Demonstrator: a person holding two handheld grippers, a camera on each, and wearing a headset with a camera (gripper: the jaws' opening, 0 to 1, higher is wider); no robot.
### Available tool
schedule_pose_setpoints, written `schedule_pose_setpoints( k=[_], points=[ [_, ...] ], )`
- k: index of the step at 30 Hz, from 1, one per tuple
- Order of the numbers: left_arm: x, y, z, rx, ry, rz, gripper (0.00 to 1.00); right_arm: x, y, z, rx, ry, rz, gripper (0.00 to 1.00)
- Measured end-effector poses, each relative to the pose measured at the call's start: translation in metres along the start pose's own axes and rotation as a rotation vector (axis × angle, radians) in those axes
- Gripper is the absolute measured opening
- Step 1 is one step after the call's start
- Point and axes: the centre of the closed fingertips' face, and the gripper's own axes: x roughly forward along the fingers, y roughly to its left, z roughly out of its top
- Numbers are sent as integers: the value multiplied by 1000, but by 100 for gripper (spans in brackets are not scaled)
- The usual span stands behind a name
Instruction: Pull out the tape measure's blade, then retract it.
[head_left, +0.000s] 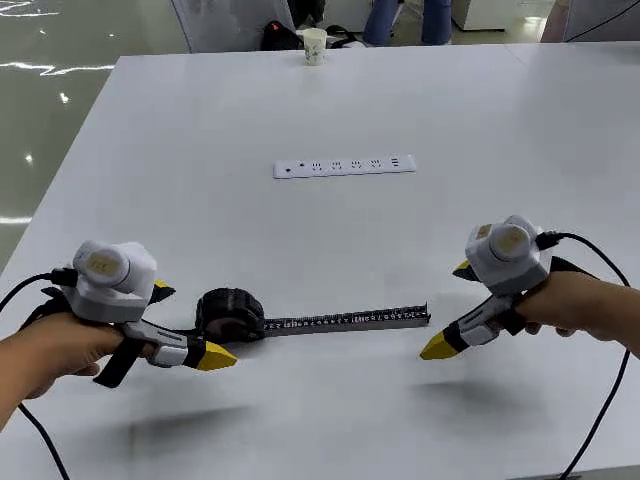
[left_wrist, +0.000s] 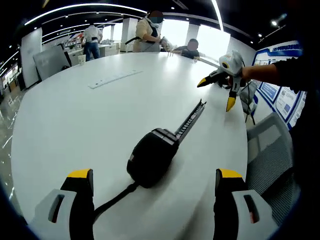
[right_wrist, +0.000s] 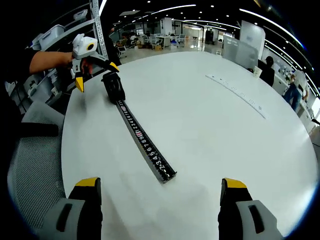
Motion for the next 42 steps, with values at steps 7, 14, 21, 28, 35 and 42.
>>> schedule_pose_setpoints(
  k=[7,14,21,28,35,42],
  points=[
    [-14,8,2,-30,-86,58,99,-10,1,-3,-5,-100,-34,99],
    [-20,6,-12,-29,-102,89,99,-24,-2,-13,13,-162,-90,99],
    [-31,9,-23,-50,-134,133,99,-37,2,-34,89,-158,-122,99],
    [-42,7,-32,-103,-167,155,99,-52,11,-48,127,-209,-166,99],
    [-52,3,-43,-111,-160,168,99,-61,16,-62,140,-218,-197,99],
    [-58,0,-56,-107,-160,191,99,-67,20,-72,150,-213,-217,99]
  ],
)
